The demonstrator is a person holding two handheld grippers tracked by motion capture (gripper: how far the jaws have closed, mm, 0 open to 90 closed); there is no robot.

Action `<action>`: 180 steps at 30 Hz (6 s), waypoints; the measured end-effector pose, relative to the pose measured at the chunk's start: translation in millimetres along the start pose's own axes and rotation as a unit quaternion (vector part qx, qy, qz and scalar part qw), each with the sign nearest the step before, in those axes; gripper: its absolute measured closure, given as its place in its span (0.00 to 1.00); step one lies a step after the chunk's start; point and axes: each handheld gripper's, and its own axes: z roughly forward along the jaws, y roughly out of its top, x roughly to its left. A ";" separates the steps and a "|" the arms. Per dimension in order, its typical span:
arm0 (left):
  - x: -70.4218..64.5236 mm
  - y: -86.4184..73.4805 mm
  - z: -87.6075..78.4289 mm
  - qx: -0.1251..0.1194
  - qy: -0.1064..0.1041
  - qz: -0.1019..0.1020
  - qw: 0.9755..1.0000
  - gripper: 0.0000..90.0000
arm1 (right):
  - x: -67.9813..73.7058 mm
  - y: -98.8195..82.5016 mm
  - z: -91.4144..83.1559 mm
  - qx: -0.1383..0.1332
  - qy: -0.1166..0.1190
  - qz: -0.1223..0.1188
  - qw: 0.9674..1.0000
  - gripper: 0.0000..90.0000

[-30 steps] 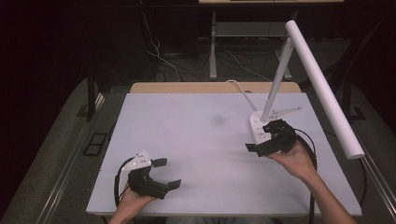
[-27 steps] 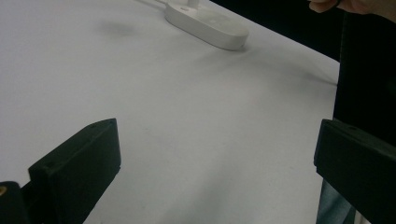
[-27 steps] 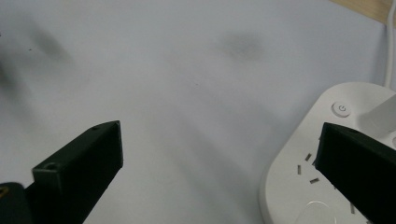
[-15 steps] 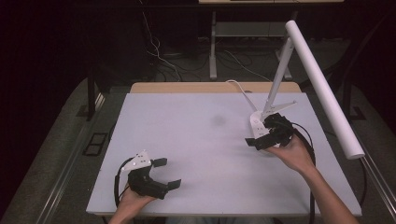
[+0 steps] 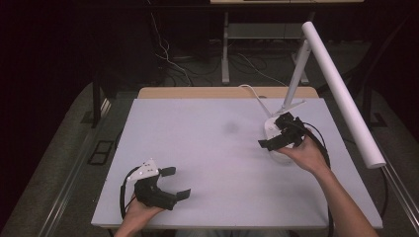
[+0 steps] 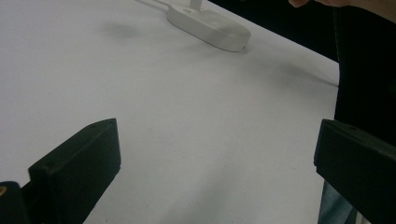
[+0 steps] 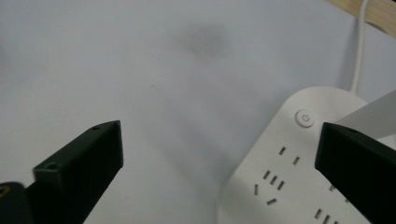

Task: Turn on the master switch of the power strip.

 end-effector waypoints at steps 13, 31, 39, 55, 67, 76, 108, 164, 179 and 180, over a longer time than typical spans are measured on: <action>0.8 -0.4 -0.1 0.001 -0.001 -0.001 1.000 0.00 | -0.4 14.9 5.2 0.006 -0.019 -0.032 0.999 0.55; 1.5 -0.4 -0.3 0.001 -0.001 0.000 1.000 0.00 | -21.5 24.8 21.2 0.026 -0.069 -0.007 0.997 0.94; 1.9 -0.4 -0.9 0.000 0.000 -0.001 1.000 0.00 | -29.7 23.5 32.0 0.040 -0.077 0.000 0.996 0.99; 2.2 -0.4 -1.8 0.000 0.000 -0.001 1.000 0.00 | -31.7 23.9 57.4 0.057 -0.103 -0.014 0.993 0.99; 2.3 -0.4 -1.2 0.001 0.000 0.000 1.000 0.00 | -34.8 22.9 72.9 0.067 -0.128 -0.019 0.989 0.99; 2.6 -0.4 -1.2 0.002 0.000 0.000 1.000 0.00 | -34.8 22.5 76.2 0.076 -0.145 -0.019 0.986 0.99; 1.1 -1.1 -1.7 0.002 0.001 0.002 1.000 0.00 | -34.2 18.0 77.9 0.065 -0.159 -0.005 0.985 1.00; 3.3 -1.3 -4.1 -0.003 0.002 -0.001 1.000 0.00 | -34.2 13.6 75.2 0.042 -0.180 0.043 0.982 1.00; 3.4 -1.1 -3.5 -0.003 0.001 -0.002 1.000 0.00 | -23.5 18.0 56.2 0.008 -0.159 0.041 0.986 1.00; 3.4 -1.0 -3.4 -0.003 0.001 -0.002 1.000 0.00 | -22.6 18.4 54.6 0.004 -0.156 0.039 0.987 1.00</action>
